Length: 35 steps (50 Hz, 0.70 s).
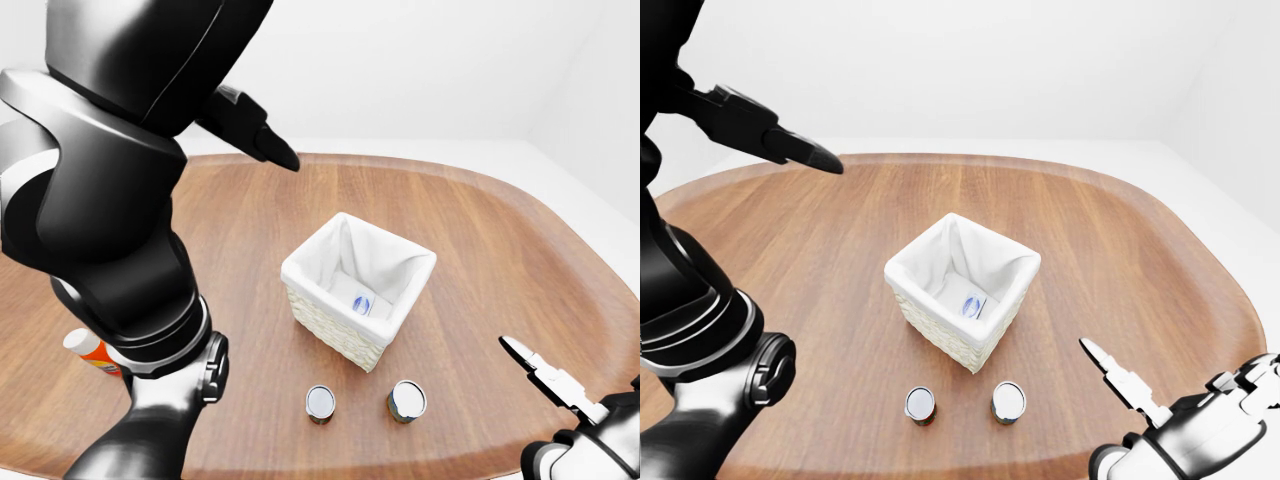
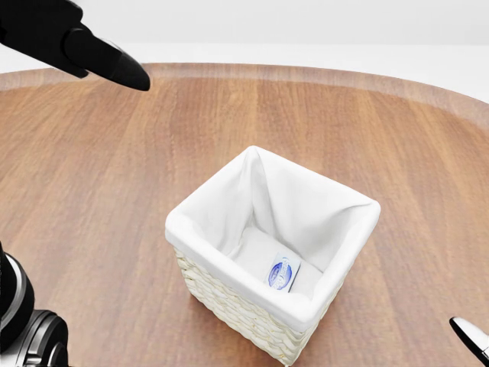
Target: Pick up the alphabet soup and the cream cheese box, and put them in the basket.
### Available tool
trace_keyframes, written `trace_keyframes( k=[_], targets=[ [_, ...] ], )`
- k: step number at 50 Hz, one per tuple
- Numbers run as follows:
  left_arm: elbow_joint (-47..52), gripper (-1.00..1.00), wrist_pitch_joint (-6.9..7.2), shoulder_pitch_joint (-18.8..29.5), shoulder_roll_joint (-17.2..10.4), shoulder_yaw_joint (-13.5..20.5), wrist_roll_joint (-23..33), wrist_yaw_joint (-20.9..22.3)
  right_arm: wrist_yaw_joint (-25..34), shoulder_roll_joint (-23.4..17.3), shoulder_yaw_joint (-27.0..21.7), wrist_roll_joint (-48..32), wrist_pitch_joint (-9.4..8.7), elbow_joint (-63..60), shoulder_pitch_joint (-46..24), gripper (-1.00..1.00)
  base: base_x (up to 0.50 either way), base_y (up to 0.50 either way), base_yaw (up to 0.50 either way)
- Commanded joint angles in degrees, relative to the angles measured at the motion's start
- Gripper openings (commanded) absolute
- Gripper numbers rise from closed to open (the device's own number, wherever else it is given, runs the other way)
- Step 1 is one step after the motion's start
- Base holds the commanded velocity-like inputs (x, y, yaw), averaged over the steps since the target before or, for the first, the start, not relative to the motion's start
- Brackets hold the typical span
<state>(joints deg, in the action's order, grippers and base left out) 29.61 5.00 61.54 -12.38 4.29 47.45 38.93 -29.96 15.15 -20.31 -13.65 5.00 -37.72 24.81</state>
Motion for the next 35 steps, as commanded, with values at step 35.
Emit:
trace_keyframes(
  k=[35],
  targets=[
    [7.9, 1.00, 0.00, -28.2, -15.5, 15.9, -38.3, -18.3, 0.0, 0.2, 0.4, -0.7, 0.00, -0.3, 0.3, 1.00, 0.00, 0.00, 0.00]
  ],
)
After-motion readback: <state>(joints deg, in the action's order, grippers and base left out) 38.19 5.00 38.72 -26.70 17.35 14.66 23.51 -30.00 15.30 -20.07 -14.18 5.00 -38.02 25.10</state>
